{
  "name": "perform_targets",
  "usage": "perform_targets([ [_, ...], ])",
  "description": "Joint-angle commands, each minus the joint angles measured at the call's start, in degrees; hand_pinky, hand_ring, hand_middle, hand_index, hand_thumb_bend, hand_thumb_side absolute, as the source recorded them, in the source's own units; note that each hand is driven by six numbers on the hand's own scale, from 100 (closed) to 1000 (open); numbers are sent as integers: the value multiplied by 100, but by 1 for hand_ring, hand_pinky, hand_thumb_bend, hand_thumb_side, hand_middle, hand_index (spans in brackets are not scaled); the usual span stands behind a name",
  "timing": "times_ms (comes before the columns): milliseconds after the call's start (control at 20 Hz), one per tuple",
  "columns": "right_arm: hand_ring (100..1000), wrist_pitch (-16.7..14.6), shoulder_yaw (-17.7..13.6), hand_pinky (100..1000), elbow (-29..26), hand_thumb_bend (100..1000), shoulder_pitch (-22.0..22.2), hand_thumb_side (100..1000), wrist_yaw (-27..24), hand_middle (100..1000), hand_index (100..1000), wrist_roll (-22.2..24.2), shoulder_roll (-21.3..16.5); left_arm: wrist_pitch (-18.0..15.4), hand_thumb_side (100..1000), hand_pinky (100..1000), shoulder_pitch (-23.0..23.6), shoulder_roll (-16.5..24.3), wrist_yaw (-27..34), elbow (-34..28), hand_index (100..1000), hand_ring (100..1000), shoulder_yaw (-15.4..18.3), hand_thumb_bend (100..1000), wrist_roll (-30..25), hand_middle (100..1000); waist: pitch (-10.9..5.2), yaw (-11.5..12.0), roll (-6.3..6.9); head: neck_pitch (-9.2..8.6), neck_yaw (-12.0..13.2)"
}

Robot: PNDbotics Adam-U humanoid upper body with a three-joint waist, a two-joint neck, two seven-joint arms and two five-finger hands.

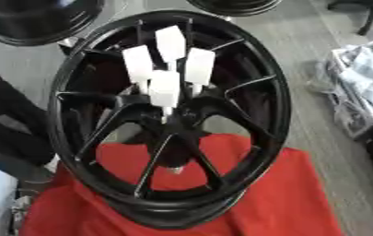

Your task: Pull the pin out of the wheel hub.

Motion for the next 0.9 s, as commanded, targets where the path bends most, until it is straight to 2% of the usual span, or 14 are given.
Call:
perform_targets([
  [50,789,-78,344,841,-97,334,-498,436,233,752,846,498,-422,5,809,732,-2,246,29,-18,801,821,76,101,32,754,-124,-11,-26,-11,-38],
  [300,785,151,1032,834,-97,430,-1240,465,899,751,848,1139,-354,13,816,731,91,349,19,57,801,821,82,100,43,754,-118,-34,-57,-11,-76],
  [500,780,717,1565,824,-97,488,-1738,491,1465,747,847,1537,-95,2,819,731,170,375,19,114,801,821,114,100,89,754,-115,-65,-55,-11,-108],
  [700,764,1347,1941,815,-97,535,-2108,500,1960,733,836,1689,204,-13,822,731,253,356,30,145,800,821,162,100,156,753,-116,-104,-19,-11,-49],
  [900,754,1726,2285,810,-97,543,-2328,523,2357,729,834,1950,480,-19,825,731,326,354,36,163,800,821,185,100,189,753,-117,-135,7,-11,-29],
])
